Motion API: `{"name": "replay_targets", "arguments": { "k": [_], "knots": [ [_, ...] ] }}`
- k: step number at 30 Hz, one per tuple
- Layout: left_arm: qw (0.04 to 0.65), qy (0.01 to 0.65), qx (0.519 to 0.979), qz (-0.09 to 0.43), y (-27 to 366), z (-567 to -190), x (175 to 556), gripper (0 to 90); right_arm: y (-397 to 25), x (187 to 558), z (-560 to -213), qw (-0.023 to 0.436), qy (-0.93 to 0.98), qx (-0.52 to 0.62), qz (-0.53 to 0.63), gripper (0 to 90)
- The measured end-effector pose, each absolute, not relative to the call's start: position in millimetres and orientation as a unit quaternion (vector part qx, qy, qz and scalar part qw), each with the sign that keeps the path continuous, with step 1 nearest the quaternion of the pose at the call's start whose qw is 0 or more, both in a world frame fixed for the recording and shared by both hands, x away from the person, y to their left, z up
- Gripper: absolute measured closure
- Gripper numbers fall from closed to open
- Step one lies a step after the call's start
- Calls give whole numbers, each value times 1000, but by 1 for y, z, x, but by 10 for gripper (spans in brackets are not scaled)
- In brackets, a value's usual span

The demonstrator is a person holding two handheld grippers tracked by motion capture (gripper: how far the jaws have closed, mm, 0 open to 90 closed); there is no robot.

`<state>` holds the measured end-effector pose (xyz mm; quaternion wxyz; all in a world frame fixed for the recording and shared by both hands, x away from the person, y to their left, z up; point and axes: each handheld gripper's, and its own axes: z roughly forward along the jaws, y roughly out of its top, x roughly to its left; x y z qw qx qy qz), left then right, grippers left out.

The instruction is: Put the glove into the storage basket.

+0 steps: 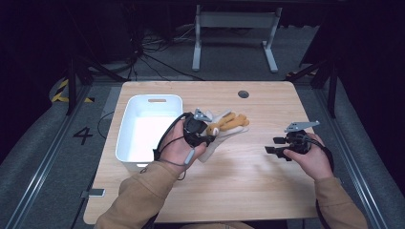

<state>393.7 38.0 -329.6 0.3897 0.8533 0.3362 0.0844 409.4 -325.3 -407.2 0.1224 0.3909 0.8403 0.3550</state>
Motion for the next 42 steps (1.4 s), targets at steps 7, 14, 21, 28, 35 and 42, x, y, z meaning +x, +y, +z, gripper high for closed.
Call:
{"name": "replay_targets", "arguments": {
  "k": [7, 14, 21, 28, 35, 42],
  "knots": [
    [403, 375, 829, 98, 59, -321, 399, 787, -323, 411, -407, 121, 842, 388, 354, 407],
    [408, 407, 808, 121, 85, -315, 405, 786, -323, 411, -409, 120, 842, 390, 352, 407],
    [408, 432, 793, 134, 107, -314, 409, 786, -323, 411, -410, 119, 844, 389, 351, 406],
    [403, 465, 775, 145, 132, -315, 413, 785, -324, 411, -413, 117, 843, 394, 347, 406],
    [400, 497, 754, 158, 156, -316, 416, 783, -326, 410, -413, 116, 843, 395, 346, 405],
    [394, 521, 740, 161, 169, -320, 418, 781, -326, 410, -414, 116, 842, 397, 347, 404]
  ]
}}
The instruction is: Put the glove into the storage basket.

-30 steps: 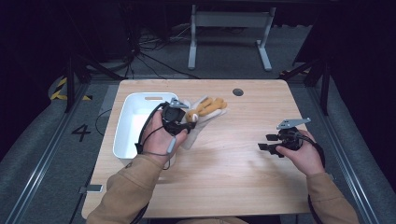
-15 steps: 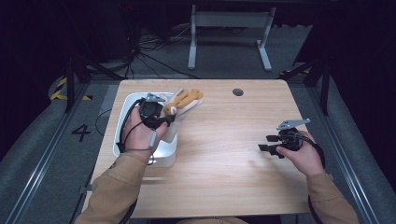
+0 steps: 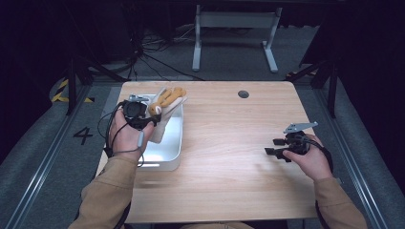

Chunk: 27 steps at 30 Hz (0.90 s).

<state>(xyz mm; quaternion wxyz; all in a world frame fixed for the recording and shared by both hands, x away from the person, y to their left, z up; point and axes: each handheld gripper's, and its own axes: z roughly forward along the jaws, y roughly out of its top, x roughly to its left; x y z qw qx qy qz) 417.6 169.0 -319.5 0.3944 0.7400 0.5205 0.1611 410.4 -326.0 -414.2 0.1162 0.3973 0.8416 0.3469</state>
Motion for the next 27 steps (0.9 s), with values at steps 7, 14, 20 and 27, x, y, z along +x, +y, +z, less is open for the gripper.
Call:
{"name": "replay_targets", "arguments": {
  "k": [7, 14, 20, 27],
  "knots": [
    [386, 545, 725, 170, 176, -330, 422, 776, -327, 410, -414, 114, 843, 397, 346, 403],
    [383, 562, 716, 155, 180, -347, 429, 774, -326, 411, -417, 112, 844, 397, 343, 401],
    [377, 572, 713, 149, 178, -361, 435, 773, -327, 411, -417, 112, 843, 398, 343, 400],
    [365, 587, 709, 137, 177, -378, 445, 772, -326, 411, -418, 112, 844, 398, 341, 399]
  ]
}}
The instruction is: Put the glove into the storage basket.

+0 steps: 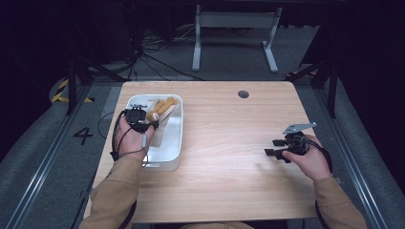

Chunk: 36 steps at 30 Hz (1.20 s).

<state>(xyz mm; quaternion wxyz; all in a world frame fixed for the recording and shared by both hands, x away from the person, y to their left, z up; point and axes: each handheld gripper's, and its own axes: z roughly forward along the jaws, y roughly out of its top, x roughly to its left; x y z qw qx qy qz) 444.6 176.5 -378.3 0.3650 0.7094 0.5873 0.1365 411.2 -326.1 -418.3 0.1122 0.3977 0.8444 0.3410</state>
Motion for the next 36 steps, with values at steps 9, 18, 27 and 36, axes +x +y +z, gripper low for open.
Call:
{"name": "replay_targets", "arguments": {
  "k": [9, 18, 27, 36],
  "knots": [
    [346, 614, 699, 121, 181, -394, 454, 769, -326, 411, -420, 110, 845, 398, 340, 399],
    [336, 624, 696, 114, 178, -405, 464, 768, -324, 412, -422, 109, 847, 397, 337, 398],
    [308, 632, 705, 93, 172, -420, 471, 764, -325, 411, -422, 108, 847, 397, 338, 397],
    [303, 623, 716, 84, 166, -425, 473, 553, -326, 411, -422, 108, 846, 399, 337, 395]
  ]
}}
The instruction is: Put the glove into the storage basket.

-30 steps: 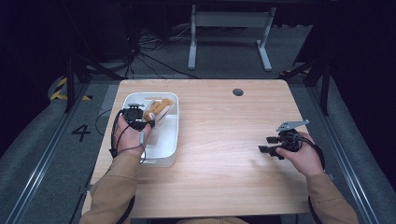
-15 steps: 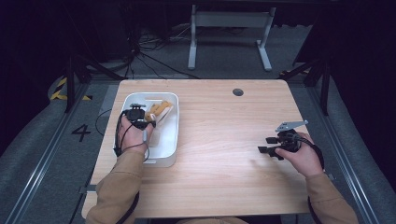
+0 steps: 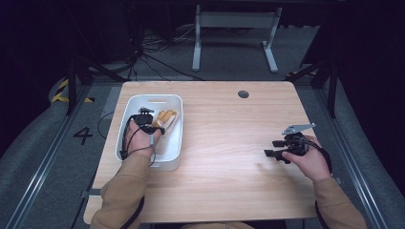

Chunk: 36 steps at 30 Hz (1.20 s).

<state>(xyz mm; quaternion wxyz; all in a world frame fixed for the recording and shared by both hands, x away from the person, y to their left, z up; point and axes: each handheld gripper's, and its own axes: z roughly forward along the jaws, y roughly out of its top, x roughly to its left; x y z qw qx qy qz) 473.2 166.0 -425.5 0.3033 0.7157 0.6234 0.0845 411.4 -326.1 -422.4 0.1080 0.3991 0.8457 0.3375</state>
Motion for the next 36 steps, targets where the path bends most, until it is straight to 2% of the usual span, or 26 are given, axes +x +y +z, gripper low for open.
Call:
{"name": "replay_targets", "arguments": {
  "k": [3, 5, 13, 22, 28, 36],
  "knots": [
    [301, 609, 726, 104, 162, -425, 470, 306, -326, 411, -422, 108, 846, 399, 338, 392],
    [301, 603, 729, 123, 160, -420, 468, 192, -326, 411, -422, 107, 846, 398, 339, 392],
    [299, 580, 742, 155, 157, -394, 461, 192, -326, 411, -422, 108, 845, 398, 339, 382],
    [342, 537, 748, 190, 148, -357, 443, 206, -327, 410, -423, 109, 845, 400, 338, 379],
    [369, 498, 763, 182, 130, -335, 424, 212, -328, 410, -425, 110, 844, 403, 336, 377],
    [382, 449, 791, 163, 106, -324, 408, 229, -331, 410, -426, 111, 844, 404, 335, 376]
  ]
}}
